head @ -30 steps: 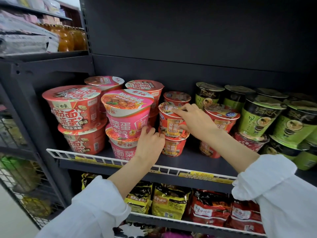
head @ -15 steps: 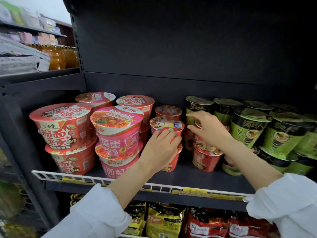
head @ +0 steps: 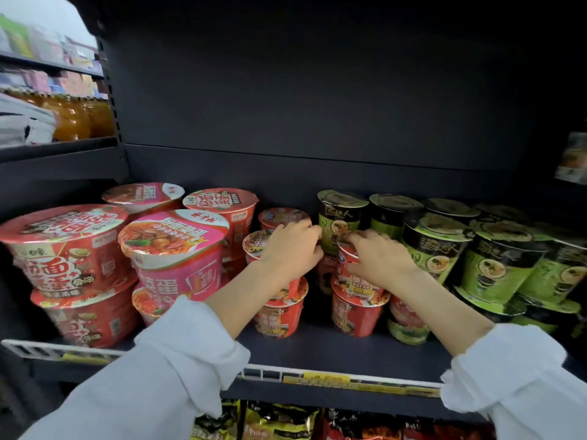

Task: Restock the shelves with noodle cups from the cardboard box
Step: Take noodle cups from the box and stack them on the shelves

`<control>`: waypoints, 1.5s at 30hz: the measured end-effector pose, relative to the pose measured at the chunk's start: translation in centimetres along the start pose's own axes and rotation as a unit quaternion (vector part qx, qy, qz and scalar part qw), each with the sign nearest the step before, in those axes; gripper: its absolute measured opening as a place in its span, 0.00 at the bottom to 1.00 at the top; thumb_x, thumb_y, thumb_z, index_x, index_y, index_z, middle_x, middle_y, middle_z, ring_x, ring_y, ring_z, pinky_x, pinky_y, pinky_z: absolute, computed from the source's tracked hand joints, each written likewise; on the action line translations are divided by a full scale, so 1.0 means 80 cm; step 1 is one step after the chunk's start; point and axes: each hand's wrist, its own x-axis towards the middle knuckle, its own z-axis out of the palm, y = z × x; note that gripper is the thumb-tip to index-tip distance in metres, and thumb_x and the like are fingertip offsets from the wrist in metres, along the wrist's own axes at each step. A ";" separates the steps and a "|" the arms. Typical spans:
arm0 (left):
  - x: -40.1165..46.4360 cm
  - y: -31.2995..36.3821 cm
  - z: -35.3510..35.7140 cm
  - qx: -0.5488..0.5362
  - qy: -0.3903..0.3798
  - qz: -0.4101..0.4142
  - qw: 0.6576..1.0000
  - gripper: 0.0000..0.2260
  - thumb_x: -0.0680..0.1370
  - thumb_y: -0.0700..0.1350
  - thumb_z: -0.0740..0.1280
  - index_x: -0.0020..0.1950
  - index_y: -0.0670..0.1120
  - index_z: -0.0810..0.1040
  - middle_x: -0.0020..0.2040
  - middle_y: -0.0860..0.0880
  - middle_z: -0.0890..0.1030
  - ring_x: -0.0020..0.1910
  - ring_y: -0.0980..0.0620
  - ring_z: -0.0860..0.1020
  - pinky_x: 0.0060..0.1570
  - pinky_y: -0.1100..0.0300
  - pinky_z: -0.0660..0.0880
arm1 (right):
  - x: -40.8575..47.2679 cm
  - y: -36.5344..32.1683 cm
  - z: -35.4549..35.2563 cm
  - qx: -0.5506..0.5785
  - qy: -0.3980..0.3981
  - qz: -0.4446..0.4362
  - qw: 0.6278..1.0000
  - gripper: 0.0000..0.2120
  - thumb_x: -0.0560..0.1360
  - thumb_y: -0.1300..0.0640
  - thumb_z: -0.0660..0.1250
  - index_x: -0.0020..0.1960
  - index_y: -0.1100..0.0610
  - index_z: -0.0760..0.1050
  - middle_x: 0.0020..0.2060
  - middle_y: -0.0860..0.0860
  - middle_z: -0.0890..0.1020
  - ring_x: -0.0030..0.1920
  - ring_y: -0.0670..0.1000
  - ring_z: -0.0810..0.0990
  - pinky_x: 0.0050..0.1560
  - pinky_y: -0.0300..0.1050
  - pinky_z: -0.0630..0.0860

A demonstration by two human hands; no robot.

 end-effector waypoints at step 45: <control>0.084 0.006 0.011 -0.044 -0.022 -0.061 0.997 0.13 0.78 0.40 0.63 0.62 0.42 0.71 0.63 0.43 0.73 0.62 0.43 0.72 0.58 0.51 0.70 | 0.068 0.021 -0.008 0.256 -0.025 0.044 0.965 0.38 0.78 0.59 0.61 0.77 0.47 0.39 0.39 0.54 0.76 0.33 0.49 0.76 0.31 0.39 0.72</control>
